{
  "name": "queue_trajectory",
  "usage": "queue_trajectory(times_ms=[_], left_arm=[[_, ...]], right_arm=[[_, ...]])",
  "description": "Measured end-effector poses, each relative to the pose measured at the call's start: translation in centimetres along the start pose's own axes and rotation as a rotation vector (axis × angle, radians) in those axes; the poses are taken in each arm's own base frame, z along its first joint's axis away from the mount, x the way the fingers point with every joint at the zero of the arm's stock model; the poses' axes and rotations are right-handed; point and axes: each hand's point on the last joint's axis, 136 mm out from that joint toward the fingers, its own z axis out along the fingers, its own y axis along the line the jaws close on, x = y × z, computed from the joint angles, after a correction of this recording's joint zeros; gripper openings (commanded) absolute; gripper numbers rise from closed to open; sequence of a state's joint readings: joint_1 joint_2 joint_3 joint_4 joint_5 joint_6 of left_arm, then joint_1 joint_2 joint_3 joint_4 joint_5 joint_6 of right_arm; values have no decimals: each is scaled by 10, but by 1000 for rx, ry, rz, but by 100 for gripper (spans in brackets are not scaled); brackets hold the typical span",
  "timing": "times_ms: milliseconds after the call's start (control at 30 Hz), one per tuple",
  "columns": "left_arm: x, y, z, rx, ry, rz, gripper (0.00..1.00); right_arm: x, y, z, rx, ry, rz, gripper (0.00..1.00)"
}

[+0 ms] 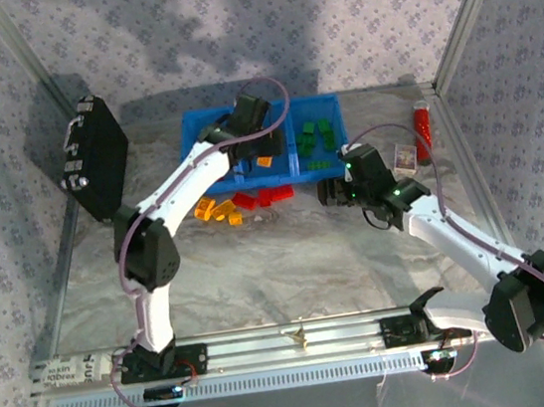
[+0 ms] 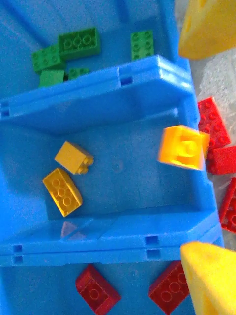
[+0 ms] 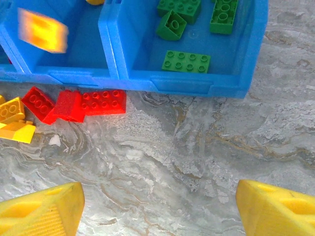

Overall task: Sort the legos into containers by color
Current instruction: Place the lego in the container, then pick up the lego from the center of the table.

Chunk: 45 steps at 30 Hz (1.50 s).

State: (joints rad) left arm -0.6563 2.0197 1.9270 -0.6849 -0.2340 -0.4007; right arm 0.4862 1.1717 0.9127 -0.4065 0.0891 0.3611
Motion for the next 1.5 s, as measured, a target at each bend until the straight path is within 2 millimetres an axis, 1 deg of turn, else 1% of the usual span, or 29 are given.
queue_trajectory(times_ms=[33, 100, 167, 267, 333, 367, 467, 567, 633, 733, 867, 1033, 1233, 1300, 1400, 1433, 1500], left_arm=[[8, 2, 5, -12, 23, 9, 100], [32, 8, 10, -29, 73, 32, 99], [67, 18, 11, -51, 138, 50, 97], [115, 35, 4, -76, 212, 52, 96], [139, 48, -4, -91, 238, 36, 96], [150, 54, -8, -97, 246, 24, 95], [172, 66, -15, -108, 259, -4, 93], [187, 71, -10, -119, 274, -25, 90], [192, 72, -7, -122, 280, -35, 87], [194, 72, 2, -115, 282, -57, 81], [199, 74, 17, -118, 299, -74, 71], [206, 79, 36, -139, 337, -79, 68], [200, 82, 47, -148, 338, -87, 65], [198, 83, 50, -146, 338, -89, 59], [196, 82, 55, -143, 345, -84, 40], [195, 83, 57, -144, 346, -85, 36], [193, 82, 56, -145, 350, -84, 34]], right_arm=[[-1, 0, -3, -3, -8, 3, 83], [0, -1, -9, -8, -20, 8, 83], [5, -3, -11, -7, -20, 13, 83], [13, -6, -8, 0, -2, 18, 82], [18, -7, -4, 3, 18, 16, 82], [20, -7, -1, 2, 29, 16, 82], [25, -4, 9, -5, 53, 18, 82], [31, -1, 19, -7, 82, 14, 82], [34, 2, 23, -13, 95, 9, 82], [36, 7, 25, -21, 99, -1, 82], [36, 8, 25, -22, 100, -2, 81], [36, 7, 24, -21, 98, -1, 81], [33, 4, 22, -18, 88, 7, 81], [33, 4, 22, -18, 88, 7, 80], [32, 3, 22, -16, 88, 8, 80], [33, 3, 22, -15, 89, 9, 80], [33, 2, 22, -12, 90, 11, 80]])
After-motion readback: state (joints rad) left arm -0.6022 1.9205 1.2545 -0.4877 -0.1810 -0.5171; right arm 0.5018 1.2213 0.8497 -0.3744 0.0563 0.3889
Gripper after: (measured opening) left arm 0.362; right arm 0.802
